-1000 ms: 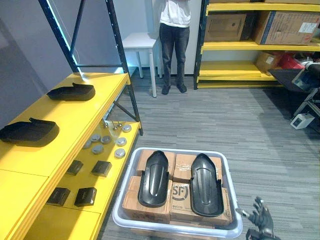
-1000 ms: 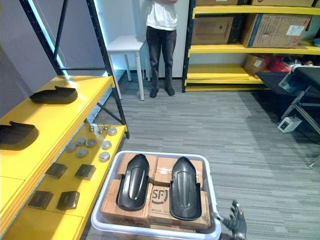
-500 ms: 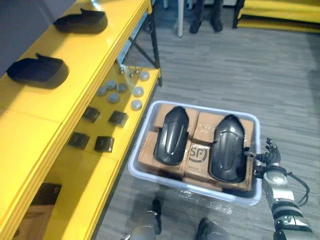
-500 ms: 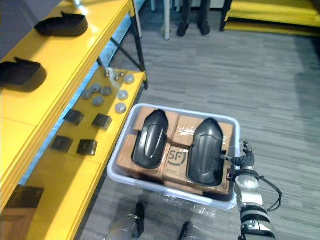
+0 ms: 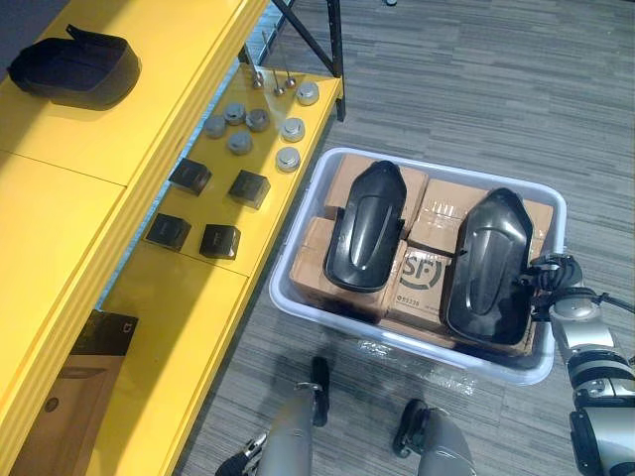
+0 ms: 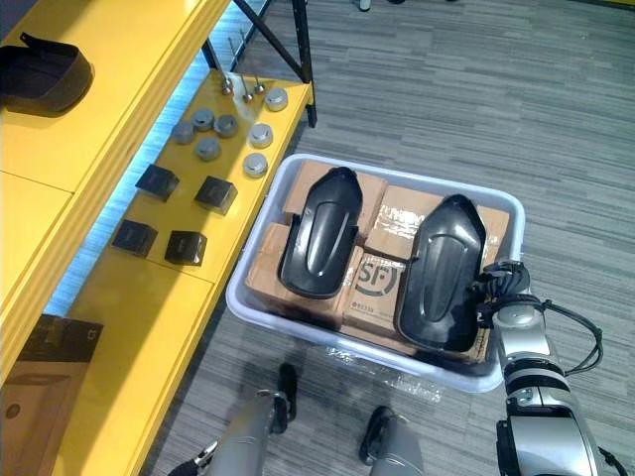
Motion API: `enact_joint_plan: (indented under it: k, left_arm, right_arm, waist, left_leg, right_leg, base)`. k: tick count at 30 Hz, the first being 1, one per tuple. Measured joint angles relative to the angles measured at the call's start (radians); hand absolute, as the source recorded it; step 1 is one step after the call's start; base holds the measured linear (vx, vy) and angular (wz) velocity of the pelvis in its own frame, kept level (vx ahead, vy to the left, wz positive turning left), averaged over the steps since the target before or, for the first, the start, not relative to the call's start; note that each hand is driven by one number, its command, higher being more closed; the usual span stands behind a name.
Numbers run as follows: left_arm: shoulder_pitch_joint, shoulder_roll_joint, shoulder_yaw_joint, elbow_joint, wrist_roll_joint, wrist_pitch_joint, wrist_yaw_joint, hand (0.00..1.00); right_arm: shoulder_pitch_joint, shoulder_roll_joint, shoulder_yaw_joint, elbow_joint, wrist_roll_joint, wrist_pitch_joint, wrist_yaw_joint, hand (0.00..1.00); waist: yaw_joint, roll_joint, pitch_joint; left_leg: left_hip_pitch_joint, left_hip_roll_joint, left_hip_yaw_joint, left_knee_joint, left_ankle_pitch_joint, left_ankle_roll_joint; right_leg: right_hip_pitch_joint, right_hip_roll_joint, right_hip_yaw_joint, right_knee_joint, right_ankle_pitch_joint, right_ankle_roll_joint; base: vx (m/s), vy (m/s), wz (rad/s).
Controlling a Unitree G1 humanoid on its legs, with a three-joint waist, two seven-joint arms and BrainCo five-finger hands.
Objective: Walk over and take plastic housings, then place them on the shelf
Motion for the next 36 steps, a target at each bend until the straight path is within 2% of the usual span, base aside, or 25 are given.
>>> enact_joint_plan:
  k: [4, 6, 10, 12, 14, 16, 18, 20, 22, 25, 28, 31, 34, 36]
  left_arm:
    - [-0.015, 0.000, -0.050, -0.017, -0.053, -0.069, -0.004, 0.00]
    - [-0.022, -0.009, -0.100, -0.084, -0.132, -0.090, -0.012, 0.00]
    - [-0.013, 0.008, -0.128, -0.171, -0.222, -0.049, 0.030, 0.00]
    - [0.009, 0.012, -0.143, -0.343, -0.283, -0.019, 0.080, 0.00]
    - [0.021, 0.017, -0.142, -0.490, -0.295, 0.001, 0.123, 0.00]
    - [0.040, 0.028, -0.138, -0.641, -0.293, 0.012, 0.165, 0.00]
    - [0.060, 0.034, -0.115, -0.783, -0.254, 0.037, 0.231, 0.00]
    - [0.063, 0.044, -0.092, -0.855, -0.214, 0.056, 0.274, 0.00]
    - [0.070, 0.066, -0.083, -0.919, -0.173, 0.094, 0.303, 0.00]
    - [0.071, 0.070, -0.103, -0.966, -0.156, 0.121, 0.300, 0.00]
    - [0.031, 0.058, -0.184, -0.985, -0.157, 0.136, 0.292, 0.00]
    - [-0.011, 0.010, -0.254, -0.966, -0.157, 0.139, 0.321, 0.00]
    - [-0.070, -0.032, -0.324, -0.854, -0.157, 0.106, 0.363, 0.00]
    - [-0.095, -0.060, -0.358, -0.785, -0.157, 0.063, 0.402, 0.00]
  right_arm:
    - [-0.017, 0.031, 0.010, 0.012, -0.034, 0.052, -0.089, 1.00]
    - [-0.019, 0.046, 0.027, 0.024, -0.044, 0.069, -0.120, 1.00]
    - [-0.010, 0.081, 0.035, 0.022, -0.069, 0.069, -0.120, 1.00]
    - [0.015, 0.083, 0.055, -0.014, -0.119, 0.068, -0.094, 1.00]
    - [0.038, 0.082, 0.056, -0.093, -0.170, 0.067, -0.078, 1.00]
    - [0.079, 0.073, 0.055, -0.204, -0.217, 0.047, -0.068, 1.00]
    - [0.129, 0.071, 0.047, -0.293, -0.275, 0.023, -0.046, 1.00]
    - [0.165, 0.078, 0.038, -0.333, -0.303, 0.020, -0.026, 1.00]
    - [0.224, 0.111, 0.035, -0.376, -0.330, 0.016, -0.002, 1.00]
    - [0.260, 0.162, 0.035, -0.379, -0.346, 0.006, 0.006, 1.00]
    - [0.267, 0.202, 0.036, -0.422, -0.347, -0.011, -0.002, 1.00]
    - [0.267, 0.239, 0.044, -0.474, -0.332, -0.042, -0.030, 1.00]
    - [0.265, 0.274, 0.050, -0.513, -0.300, -0.065, -0.058, 1.00]
    - [0.264, 0.281, 0.090, -0.538, -0.277, -0.088, -0.074, 1.00]
  waist:
    - [0.006, -0.002, 0.000]
    - [0.006, -0.002, 0.000]
    - [0.000, -0.003, 0.000]
    - [-0.003, -0.003, 0.001]
    - [-0.006, -0.003, 0.001]
    - [-0.007, -0.003, -0.004]
    - [-0.009, -0.005, -0.036]
    - [-0.014, -0.005, -0.061]
    - [-0.014, -0.009, -0.107]
    - [-0.019, -0.017, -0.161]
    - [-0.027, -0.024, -0.202]
    - [-0.029, -0.044, -0.240]
    - [-0.032, -0.055, -0.270]
    - [-0.048, -0.057, -0.287]
  left_leg:
    - [0.042, -0.005, 0.015, -0.056, 0.027, 0.000]
    - [0.097, -0.013, 0.016, -0.108, 0.052, 0.005]
    - [0.192, -0.030, 0.014, -0.199, 0.084, -0.001]
    - [0.267, -0.034, -0.007, -0.255, 0.105, -0.008]
    - [0.325, -0.030, -0.013, -0.295, 0.114, -0.011]
    - [0.389, -0.030, -0.013, -0.344, 0.126, -0.014]
    - [0.435, -0.033, -0.013, -0.403, 0.140, -0.015]
    - [0.471, -0.036, -0.015, -0.452, 0.156, -0.015]
    - [0.523, -0.035, -0.010, -0.508, 0.166, -0.017]
    - [0.567, -0.034, -0.006, -0.545, 0.168, -0.017]
    - [0.592, -0.028, 0.005, -0.572, 0.170, -0.019]
    - [0.617, -0.017, 0.028, -0.601, 0.176, -0.025]
    - [0.649, -0.008, 0.050, -0.621, 0.181, -0.030]
    - [0.660, -0.006, 0.059, -0.633, 0.188, -0.030]
  right_leg:
    - [0.026, -0.001, -0.002, -0.030, 0.009, -0.005]
    - [0.075, -0.001, -0.013, -0.066, 0.018, -0.004]
    - [0.156, -0.001, -0.030, -0.116, 0.022, -0.003]
    - [0.240, 0.011, -0.058, -0.168, 0.031, -0.001]
    - [0.309, 0.031, -0.076, -0.221, 0.046, 0.001]
    - [0.372, 0.044, -0.083, -0.273, 0.060, 0.008]
    - [0.413, 0.056, -0.092, -0.327, 0.075, 0.015]
    - [0.451, 0.067, -0.103, -0.372, 0.090, 0.021]
    - [0.505, 0.087, -0.108, -0.441, 0.115, 0.029]
    - [0.563, 0.106, -0.109, -0.519, 0.142, 0.035]
    - [0.600, 0.130, -0.105, -0.591, 0.178, 0.035]
    - [0.615, 0.147, -0.088, -0.633, 0.200, 0.030]
    - [0.636, 0.162, -0.067, -0.662, 0.217, 0.024]
    - [0.635, 0.166, -0.051, -0.662, 0.218, 0.023]
  base:
    - [0.01, -0.009, 0.00]
    - [0.04, -0.043, 0.04]
    - [0.08, -0.053, 0.07]
    - [0.11, -0.057, 0.17]
    - [0.11, -0.025, 0.07]
    - [0.10, 0.005, -0.04]
    - [0.10, 0.019, 0.00]
    - [0.11, 0.022, 0.05]
    - [0.15, 0.018, -0.04]
    - [0.13, 0.010, -0.06]
    - [0.06, 0.004, -0.12]
    - [0.02, -0.006, -0.23]
    - [0.00, -0.012, -0.23]
    - [-0.03, -0.014, -0.13]
